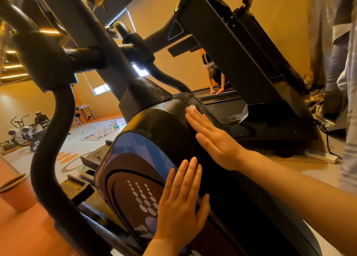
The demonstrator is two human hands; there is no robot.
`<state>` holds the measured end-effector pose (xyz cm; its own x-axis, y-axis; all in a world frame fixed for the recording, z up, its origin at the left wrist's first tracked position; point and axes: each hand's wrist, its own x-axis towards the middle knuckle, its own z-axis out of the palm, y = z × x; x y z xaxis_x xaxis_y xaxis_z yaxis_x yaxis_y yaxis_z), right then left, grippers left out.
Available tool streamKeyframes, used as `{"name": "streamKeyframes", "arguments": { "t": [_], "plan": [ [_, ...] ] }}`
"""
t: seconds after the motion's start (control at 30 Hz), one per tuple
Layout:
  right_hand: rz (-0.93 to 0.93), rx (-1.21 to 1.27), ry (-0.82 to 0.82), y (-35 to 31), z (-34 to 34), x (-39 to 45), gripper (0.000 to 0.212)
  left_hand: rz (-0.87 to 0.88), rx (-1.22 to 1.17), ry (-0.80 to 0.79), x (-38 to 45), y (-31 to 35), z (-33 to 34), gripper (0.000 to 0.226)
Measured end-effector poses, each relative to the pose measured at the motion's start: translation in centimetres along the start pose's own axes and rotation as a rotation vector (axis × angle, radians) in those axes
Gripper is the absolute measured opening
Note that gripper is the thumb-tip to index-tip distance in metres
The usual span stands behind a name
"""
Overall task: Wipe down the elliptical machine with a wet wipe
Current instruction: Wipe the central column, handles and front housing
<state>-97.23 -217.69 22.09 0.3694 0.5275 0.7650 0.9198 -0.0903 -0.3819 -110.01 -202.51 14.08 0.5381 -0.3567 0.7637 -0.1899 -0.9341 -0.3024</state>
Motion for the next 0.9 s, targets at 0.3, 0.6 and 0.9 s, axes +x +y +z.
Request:
{"name": "streamKeyframes", "arguments": {
  "t": [0.3,0.6,0.9],
  "plan": [
    [-0.028,-0.004,-0.026,-0.4,-0.5,2.6,0.049,0.009,-0.009,0.025,0.0,-0.1,0.5,0.062],
    [0.082,0.029,-0.003,-1.1,-0.7,1.8,0.051,0.026,-0.005,0.028,0.0,-0.2,0.3,0.059],
    [0.123,0.07,-0.062,-1.9,0.1,-6.4,0.049,0.113,0.015,0.044,0.8,-2.0,-1.6,0.056]
  ]
}}
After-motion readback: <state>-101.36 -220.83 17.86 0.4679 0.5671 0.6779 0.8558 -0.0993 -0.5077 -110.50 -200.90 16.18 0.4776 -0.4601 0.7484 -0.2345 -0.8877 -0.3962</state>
